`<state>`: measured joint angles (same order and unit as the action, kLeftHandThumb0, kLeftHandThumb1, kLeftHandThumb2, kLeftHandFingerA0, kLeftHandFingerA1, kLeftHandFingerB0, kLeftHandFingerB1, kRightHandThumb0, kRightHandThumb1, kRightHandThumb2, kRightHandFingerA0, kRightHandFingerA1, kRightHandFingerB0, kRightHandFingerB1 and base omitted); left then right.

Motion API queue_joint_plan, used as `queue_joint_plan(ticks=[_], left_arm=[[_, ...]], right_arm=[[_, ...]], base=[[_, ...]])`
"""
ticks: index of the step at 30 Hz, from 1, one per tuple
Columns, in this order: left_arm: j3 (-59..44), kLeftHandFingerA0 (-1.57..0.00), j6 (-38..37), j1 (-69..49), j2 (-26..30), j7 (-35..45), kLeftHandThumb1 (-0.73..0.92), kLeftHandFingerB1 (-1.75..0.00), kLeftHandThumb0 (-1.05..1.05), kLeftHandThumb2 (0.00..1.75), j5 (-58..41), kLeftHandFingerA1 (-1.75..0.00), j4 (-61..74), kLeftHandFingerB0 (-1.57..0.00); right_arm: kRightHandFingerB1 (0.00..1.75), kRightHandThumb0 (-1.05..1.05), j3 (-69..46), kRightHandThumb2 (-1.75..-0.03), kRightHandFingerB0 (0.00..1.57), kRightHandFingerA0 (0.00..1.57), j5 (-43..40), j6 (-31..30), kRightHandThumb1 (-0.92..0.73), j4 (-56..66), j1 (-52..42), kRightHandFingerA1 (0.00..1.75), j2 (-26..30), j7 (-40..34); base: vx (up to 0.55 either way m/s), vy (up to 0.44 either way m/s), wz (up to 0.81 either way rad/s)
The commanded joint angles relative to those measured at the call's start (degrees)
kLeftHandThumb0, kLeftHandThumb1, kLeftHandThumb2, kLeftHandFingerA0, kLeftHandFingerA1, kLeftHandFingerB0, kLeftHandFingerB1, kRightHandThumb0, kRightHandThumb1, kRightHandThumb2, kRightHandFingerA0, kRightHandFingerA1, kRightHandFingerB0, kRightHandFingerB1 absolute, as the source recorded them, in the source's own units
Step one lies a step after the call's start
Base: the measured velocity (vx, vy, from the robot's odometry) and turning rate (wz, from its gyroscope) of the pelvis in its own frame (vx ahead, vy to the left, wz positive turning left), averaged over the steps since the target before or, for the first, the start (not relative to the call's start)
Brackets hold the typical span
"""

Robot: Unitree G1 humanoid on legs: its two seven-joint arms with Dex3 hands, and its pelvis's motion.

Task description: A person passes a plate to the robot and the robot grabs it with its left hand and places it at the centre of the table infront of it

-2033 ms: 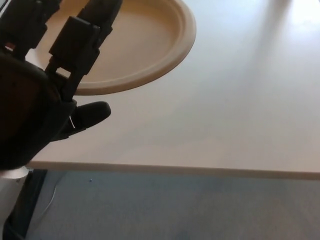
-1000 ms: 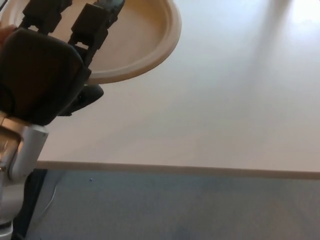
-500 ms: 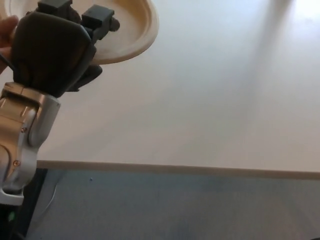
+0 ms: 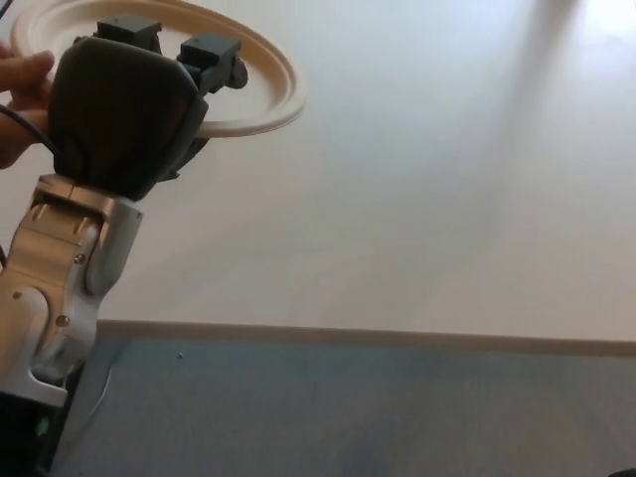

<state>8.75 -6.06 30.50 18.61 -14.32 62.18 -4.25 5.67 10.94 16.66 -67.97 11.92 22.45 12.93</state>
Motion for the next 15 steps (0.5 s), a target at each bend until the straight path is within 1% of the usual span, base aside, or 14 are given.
queue_joint_plan(ticks=[1, 2, 3, 4, 5, 6, 7, 8, 9, 10, 11, 12, 15], left_arm=[[0.80, -0.93, 0.47, -0.51, 1.34, -1.86, 0.55, -0.42, -0.17, 0.56, -1.98, -1.34, -0.92, -0.56], [1.02, -0.93, 0.72, -0.44, 1.33, -1.46, 0.55, -0.42, -0.17, 0.56, -2.03, -1.34, -1.07, -0.56], [1.39, -0.92, 2.49, -0.29, 1.06, 1.20, 0.57, -0.45, -0.16, 0.57, -1.78, -1.26, -0.75, -0.64], [1.48, -0.99, 2.65, -0.42, 1.01, 1.48, 0.54, -0.45, -0.15, 0.56, -2.02, -0.95, -0.83, -0.68], [1.59, -0.99, 2.65, -0.64, 1.01, 1.49, 0.54, -0.45, -0.15, 0.56, -2.43, -0.95, -1.00, -0.68], [1.65, -0.99, 2.30, -0.65, 1.00, 0.79, 0.49, -0.55, -0.26, 0.68, -2.63, -0.88, -1.20, -0.68], [1.71, -0.99, 1.85, -0.66, 1.00, -0.10, 0.49, -0.55, -0.26, 0.68, -2.87, -0.88, -1.47, -0.68], [1.83, -0.94, 1.20, -0.60, 1.01, -1.24, 0.50, -0.56, -0.23, 0.66, -2.98, -1.03, -1.90, -0.70], [1.99, -0.94, 0.53, -0.51, 1.07, -2.46, 0.50, -0.56, -0.23, 0.66, -3.10, -1.03, -2.38, -0.70], [2.03, -0.93, -0.71, -0.44, 0.71, -4.44, 0.60, -0.51, -0.17, 0.58, -3.93, -1.13, -3.12, -0.75], [2.10, -0.93, -1.18, -0.39, 0.61, -5.27, 0.60, -0.51, -0.17, 0.58, -4.34, -1.13, -3.45, -0.75], [2.17, -0.91, -1.88, -0.29, 0.60, -5.82, 0.63, -0.52, -0.18, 0.58, -4.91, -1.18, -3.88, -0.75], [2.74, -0.91, -2.51, 0.33, 0.72, -6.39, 0.64, -0.52, -0.19, 0.59, -5.27, -1.15, -4.29, -0.76]], right_arm=[[0.46, -0.88, -0.21, -0.64, 0.23, 0.24, 0.21, -0.36, -0.80, -0.14, 0.13, 0.57, 0.83, 0.10], [0.46, -0.88, -0.24, -0.64, 0.23, 0.24, 0.16, -0.12, -0.80, -0.08, 0.06, 0.57, 0.86, 0.20], [0.46, -0.88, -0.27, -0.64, 0.23, 0.25, 0.12, -0.27, -0.80, 0.19, -0.01, 0.57, 0.82, 0.08], [0.53, -0.85, -0.27, -1.06, 0.18, 0.23, 0.10, -0.36, -0.60, 0.11, -0.01, 0.61, 0.74, 0.11], [0.53, -0.85, -0.26, -1.06, 0.18, 0.23, 0.09, -0.48, -0.60, -0.06, 0.01, 0.61, 0.63, 0.19], [0.45, -0.89, -0.27, -0.64, 0.24, 0.24, 0.07, -0.51, -0.80, -0.01, -0.01, 0.56, 0.64, 0.18], [0.45, -0.89, -0.29, -0.64, 0.24, 0.24, 0.05, -0.54, -0.80, 0.05, -0.04, 0.56, 0.65, 0.18], [0.45, -0.87, -0.29, -0.64, 0.24, 0.25, 0.04, -0.47, -0.81, 0.05, -0.05, 0.56, 0.69, 0.28], [0.45, -0.87, -0.27, -0.64, 0.24, 0.25, 0.04, -0.38, -0.81, 0.04, -0.05, 0.56, 0.73, 0.41], [0.45, -0.87, -0.29, -0.64, 0.25, 0.26, 0.04, -0.37, -0.81, -0.09, 0.02, 0.56, 0.69, 0.33], [0.45, -0.87, -0.30, -0.64, 0.25, 0.26, 0.04, -0.38, -0.81, -0.14, 0.06, 0.56, 0.68, 0.29], [0.45, -0.86, -0.28, -0.64, 0.25, 0.26, 0.07, -0.41, -0.81, -0.19, 0.09, 0.56, 0.68, 0.28], [0.46, -0.86, -0.43, -0.64, 0.25, 0.26, -0.17, -0.42, -0.81, 0.26, 0.28, 0.58, 0.77, 0.72]], base=[[0.00, 0.000, 0.00], [0.00, 0.000, 0.00], [0.00, 0.000, 0.00], [0.00, 0.000, 0.00], [0.00, 0.000, 0.00], [0.00, 0.000, 0.00], [0.00, 0.000, 0.00], [0.00, 0.000, 0.00], [0.00, 0.000, 0.00], [0.00, 0.000, 0.00], [0.00, 0.000, 0.00], [0.00, 0.000, 0.00], [0.00, 0.000, 0.00]])
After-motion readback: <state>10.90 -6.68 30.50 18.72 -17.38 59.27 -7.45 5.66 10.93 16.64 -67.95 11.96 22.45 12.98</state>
